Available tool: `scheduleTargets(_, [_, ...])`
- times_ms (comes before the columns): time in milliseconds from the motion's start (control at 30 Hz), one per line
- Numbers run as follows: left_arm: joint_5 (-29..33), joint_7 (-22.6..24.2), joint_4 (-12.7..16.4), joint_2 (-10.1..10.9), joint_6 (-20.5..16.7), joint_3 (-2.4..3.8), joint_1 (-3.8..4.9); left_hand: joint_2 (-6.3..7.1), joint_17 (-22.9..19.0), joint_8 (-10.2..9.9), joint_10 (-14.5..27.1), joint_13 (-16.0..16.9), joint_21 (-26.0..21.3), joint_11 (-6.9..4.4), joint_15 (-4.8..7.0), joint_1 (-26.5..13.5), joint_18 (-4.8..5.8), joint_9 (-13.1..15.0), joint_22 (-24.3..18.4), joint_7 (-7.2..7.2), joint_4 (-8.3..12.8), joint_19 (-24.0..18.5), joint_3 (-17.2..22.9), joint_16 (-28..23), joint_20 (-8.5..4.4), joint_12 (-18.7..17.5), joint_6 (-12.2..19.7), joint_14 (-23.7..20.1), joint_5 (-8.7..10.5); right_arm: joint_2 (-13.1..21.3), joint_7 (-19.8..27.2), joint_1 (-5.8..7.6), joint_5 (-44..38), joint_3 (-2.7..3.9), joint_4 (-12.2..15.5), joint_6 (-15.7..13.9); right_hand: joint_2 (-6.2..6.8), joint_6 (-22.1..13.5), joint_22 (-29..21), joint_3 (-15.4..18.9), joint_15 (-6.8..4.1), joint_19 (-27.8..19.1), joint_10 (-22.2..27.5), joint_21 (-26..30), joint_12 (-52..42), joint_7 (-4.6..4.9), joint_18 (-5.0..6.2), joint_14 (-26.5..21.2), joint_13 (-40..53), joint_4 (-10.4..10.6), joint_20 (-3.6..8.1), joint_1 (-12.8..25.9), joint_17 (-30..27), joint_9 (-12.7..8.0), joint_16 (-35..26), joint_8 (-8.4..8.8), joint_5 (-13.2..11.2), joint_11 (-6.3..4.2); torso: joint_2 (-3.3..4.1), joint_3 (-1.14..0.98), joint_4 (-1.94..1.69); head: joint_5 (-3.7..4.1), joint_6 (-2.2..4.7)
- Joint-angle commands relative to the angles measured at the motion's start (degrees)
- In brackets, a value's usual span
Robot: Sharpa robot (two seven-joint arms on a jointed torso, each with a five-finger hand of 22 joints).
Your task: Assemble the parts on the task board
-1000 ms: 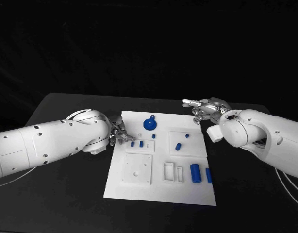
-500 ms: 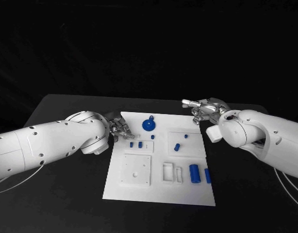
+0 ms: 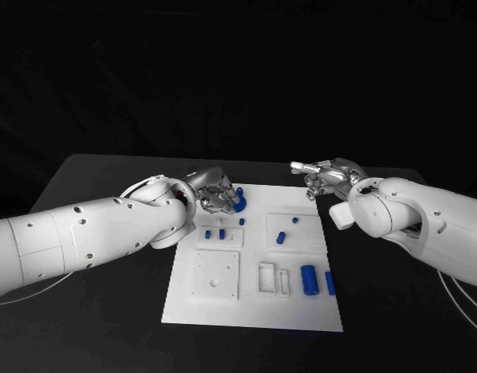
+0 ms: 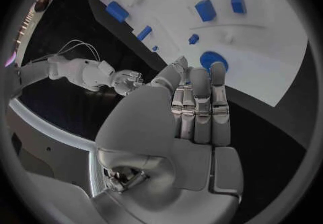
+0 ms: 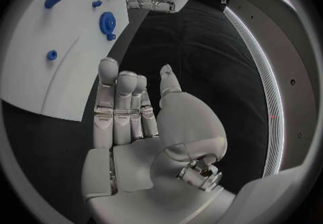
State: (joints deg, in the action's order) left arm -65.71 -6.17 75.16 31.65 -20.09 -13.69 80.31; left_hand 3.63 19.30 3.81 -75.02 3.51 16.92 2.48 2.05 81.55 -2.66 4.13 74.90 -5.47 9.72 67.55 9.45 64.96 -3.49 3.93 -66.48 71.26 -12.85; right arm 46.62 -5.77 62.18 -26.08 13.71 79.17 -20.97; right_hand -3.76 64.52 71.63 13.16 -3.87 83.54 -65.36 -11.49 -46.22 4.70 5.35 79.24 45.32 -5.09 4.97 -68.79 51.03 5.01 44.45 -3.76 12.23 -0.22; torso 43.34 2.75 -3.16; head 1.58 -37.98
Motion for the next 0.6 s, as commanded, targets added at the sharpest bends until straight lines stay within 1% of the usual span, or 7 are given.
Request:
scheduleTargets(33, [-7.6, 5.1, -0.9, -1.0, -1.7, 0.00, -0.37, -0.04, 0.1, -0.2, 1.1, -0.1, 0.3, 0.07, -0.12, -1.1, -0.92, -0.1, 1.3, 0.30, 0.1, -0.2, 0.0, 0.1, 0.25, -0.4, 0.6, 0.6, 0.75, -0.2, 2.2, -0.02, -2.6, 0.02, 0.0, -0.1, 0.02, -0.1, -3.5, 0.0, 0.15, 0.7, -0.3, 3.3, 5.0, 0.12, 0.06, -0.5, -6.5, -0.7, -0.15, -0.6, -3.3, 0.0, -1.8, 0.16, 0.8, 0.06, -0.02, -0.06, -0.03, 0.20, -0.03])
scheduleTargets(100, [-9.0, 5.1, -1.3, -1.6, -1.0, 0.00, -0.56, 0.21, 0.2, -0.2, 1.7, -0.1, 0.6, 0.24, -0.21, -1.6, -1.14, -0.2, 1.3, 0.25, 0.0, 0.4, 0.1, 0.3, 0.34, -0.4, 1.3, 1.0, 1.29, -0.3, 2.6, -0.02, -3.0, 0.02, 0.1, -0.1, -0.09, 0.0, -6.3, 0.1, 0.28, 1.6, -1.6, 5.1, 8.9, 0.23, -0.13, -0.4, -12.6, -1.3, -0.18, -0.8, -6.2, 0.0, -2.2, 0.11, 1.0, 0.01, 0.05, -0.05, -0.02, 0.32, 0.00])
scheduleTargets(200, [-11.1, 4.8, -1.8, -2.4, 0.5, 0.00, -0.73, 1.20, 0.1, -0.2, 3.1, -0.1, 1.5, 0.74, -0.53, -2.7, -1.46, -0.3, 1.3, -0.21, -0.4, 1.9, -0.4, 0.3, 0.57, -0.4, 3.0, 1.0, 2.79, -0.4, 2.9, -0.02, -3.7, 0.02, 0.2, 0.0, -0.62, -0.1, -7.3, 0.1, 0.29, 2.3, -2.3, 5.5, 15.1, 0.16, 0.01, -0.4, -19.9, -1.6, -0.30, -1.0, -7.2, 0.0, -1.2, -0.02, 1.3, 0.76, 0.06, -0.04, -0.01, 0.42, 0.03])
scheduleTargets(233, [-11.8, 4.8, -1.9, -2.7, 1.0, 0.00, -0.79, 1.77, 0.1, -0.1, 3.6, -0.1, 1.6, 1.03, -0.74, -3.5, -1.54, -0.2, 1.3, -0.65, -0.9, 1.9, -1.4, 0.3, 0.80, -0.4, 2.9, 1.0, 1.64, -0.4, 3.0, -0.02, -3.8, 0.02, 0.2, 0.0, -0.59, -0.3, -7.5, 0.2, 0.34, 2.4, -3.0, 5.5, 17.5, 0.38, 0.12, -0.5, -23.0, -1.7, -0.36, -0.9, -7.6, -0.1, -0.9, 0.09, 1.3, 0.79, 0.11, -0.05, 0.01, 0.43, 0.06])
scheduleTargets(400, [-14.7, 4.2, -3.0, -4.1, 3.0, 0.00, -1.37, 1.11, 0.0, -0.1, 4.7, -0.1, 1.7, 1.33, -0.95, -2.2, -2.09, -0.2, 1.3, -0.68, -1.8, 1.9, -3.1, 0.4, 1.20, -0.4, 2.9, 1.0, 1.14, -0.5, 3.4, -0.02, -4.3, 0.02, 0.5, 0.2, -0.86, -0.7, -7.9, 0.2, 0.66, 2.5, -4.8, 4.6, 23.8, 0.71, 0.51, -0.5, -31.1, -2.0, -0.53, -1.1, -8.8, -0.3, 0.5, 0.10, 1.5, 1.35, 0.13, -0.14, 0.08, 0.57, 0.09])
scheduleTargets(500, [-15.8, 3.8, -3.6, -4.6, 4.0, 0.00, -1.67, 1.11, 0.0, -0.2, 5.9, -0.1, 1.7, 1.61, -1.11, -2.1, -2.17, -0.3, 1.3, -0.57, -1.8, 1.8, -3.3, 0.4, 1.32, -0.5, 3.2, 1.0, 0.95, -0.5, 3.5, -0.01, -4.4, 0.02, 0.6, 0.2, -1.05, -0.8, -8.0, 0.3, 0.96, 2.6, -4.0, 4.3, 27.5, 0.89, 0.72, -0.4, -34.2, -2.0, -0.72, -1.0, -9.0, -0.4, 0.8, 0.11, 1.6, 1.97, 0.15, -0.11, 0.14, 0.64, 0.11])
scheduleTargets(600, [-17.0, 3.4, -4.2, -5.1, 4.9, -0.01, -1.99, 1.26, -0.1, -0.2, 7.0, -0.1, 1.7, 1.83, -1.23, -2.1, -2.31, -0.4, 1.2, -0.37, -2.0, 1.8, -3.6, 0.4, 1.46, -0.5, 4.5, 1.0, 0.90, -0.5, 3.7, -0.01, -4.6, 0.02, 0.8, 0.1, -1.29, -0.7, -8.1, 0.6, 1.26, 2.5, -6.5, 3.6, 33.0, 1.06, 1.23, -0.5, -40.9, -2.2, -1.11, -1.1, -9.5, -0.4, 1.4, 0.09, 1.6, 2.32, 0.14, -0.08, 0.12, 0.77, 0.05])
